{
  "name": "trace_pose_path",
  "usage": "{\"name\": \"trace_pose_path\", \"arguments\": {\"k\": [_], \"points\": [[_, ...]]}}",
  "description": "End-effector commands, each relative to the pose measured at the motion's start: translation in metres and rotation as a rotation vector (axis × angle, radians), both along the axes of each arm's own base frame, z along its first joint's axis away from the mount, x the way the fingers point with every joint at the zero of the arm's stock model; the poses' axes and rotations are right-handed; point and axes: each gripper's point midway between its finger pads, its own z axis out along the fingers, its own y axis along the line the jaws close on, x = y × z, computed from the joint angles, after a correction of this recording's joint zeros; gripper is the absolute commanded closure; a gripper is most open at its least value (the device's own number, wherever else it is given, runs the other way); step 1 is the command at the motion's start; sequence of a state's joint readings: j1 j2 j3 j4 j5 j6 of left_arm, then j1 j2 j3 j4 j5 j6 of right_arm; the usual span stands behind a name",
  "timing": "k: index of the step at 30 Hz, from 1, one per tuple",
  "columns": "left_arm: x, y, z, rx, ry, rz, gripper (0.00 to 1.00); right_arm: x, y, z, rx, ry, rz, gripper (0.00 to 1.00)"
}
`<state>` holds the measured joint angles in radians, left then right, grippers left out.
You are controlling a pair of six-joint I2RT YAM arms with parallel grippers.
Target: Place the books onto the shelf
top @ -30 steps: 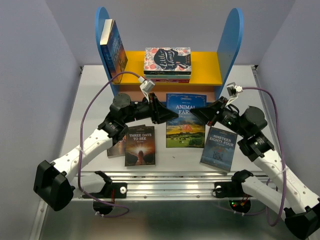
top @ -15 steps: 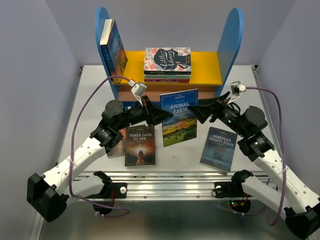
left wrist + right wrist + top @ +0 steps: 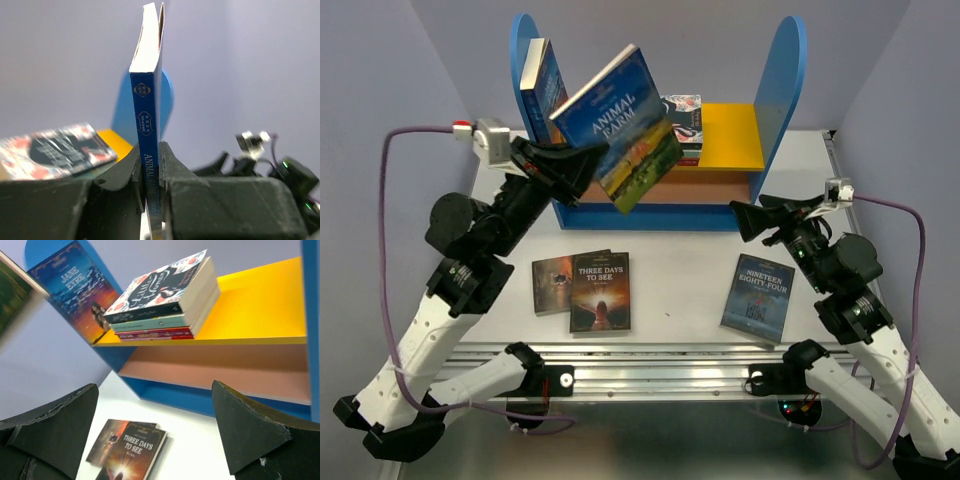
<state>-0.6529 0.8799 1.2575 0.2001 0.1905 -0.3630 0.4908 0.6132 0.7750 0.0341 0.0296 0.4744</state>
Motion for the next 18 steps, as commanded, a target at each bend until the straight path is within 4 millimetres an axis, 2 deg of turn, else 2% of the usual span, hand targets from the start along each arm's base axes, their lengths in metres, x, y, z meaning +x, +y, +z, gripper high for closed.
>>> {"name": "trace_pose_path", "arguments": {"k": [1,3,4,5,6,10,12,14,18], "points": [[0.011,0.043,0.066,-0.068,-0.154,0.256,1.00,0.004,-0.017,0.003,-0.026,-0.011,-0.093,0.00],[0.032,0.050,0.069,-0.040,-0.155,0.367,1.00,0.006,-0.016,0.004,-0.031,-0.010,-0.093,0.00],[0.035,0.057,0.079,-0.052,-0.169,0.412,1.00,0.008,-0.016,-0.005,-0.054,0.020,-0.098,0.00],[0.048,0.058,0.077,-0.042,-0.159,0.462,1.00,0.010,-0.017,-0.006,-0.058,0.024,-0.103,0.00],[0.059,0.071,0.078,-0.027,-0.156,0.563,1.00,0.011,-0.018,-0.007,-0.061,0.026,-0.112,0.00],[0.085,0.084,0.083,0.022,-0.189,0.748,1.00,0.017,-0.021,-0.013,-0.091,0.054,-0.141,0.00],[0.102,0.077,0.076,0.073,-0.179,0.784,1.00,0.020,-0.024,-0.016,-0.103,0.060,-0.162,0.00],[0.108,0.073,0.076,0.104,-0.195,0.797,1.00,0.021,-0.025,-0.018,-0.109,0.062,-0.174,0.00],[0.128,0.068,0.059,0.150,-0.168,0.845,1.00,0.019,-0.030,-0.017,-0.132,0.046,-0.191,0.00]]}}
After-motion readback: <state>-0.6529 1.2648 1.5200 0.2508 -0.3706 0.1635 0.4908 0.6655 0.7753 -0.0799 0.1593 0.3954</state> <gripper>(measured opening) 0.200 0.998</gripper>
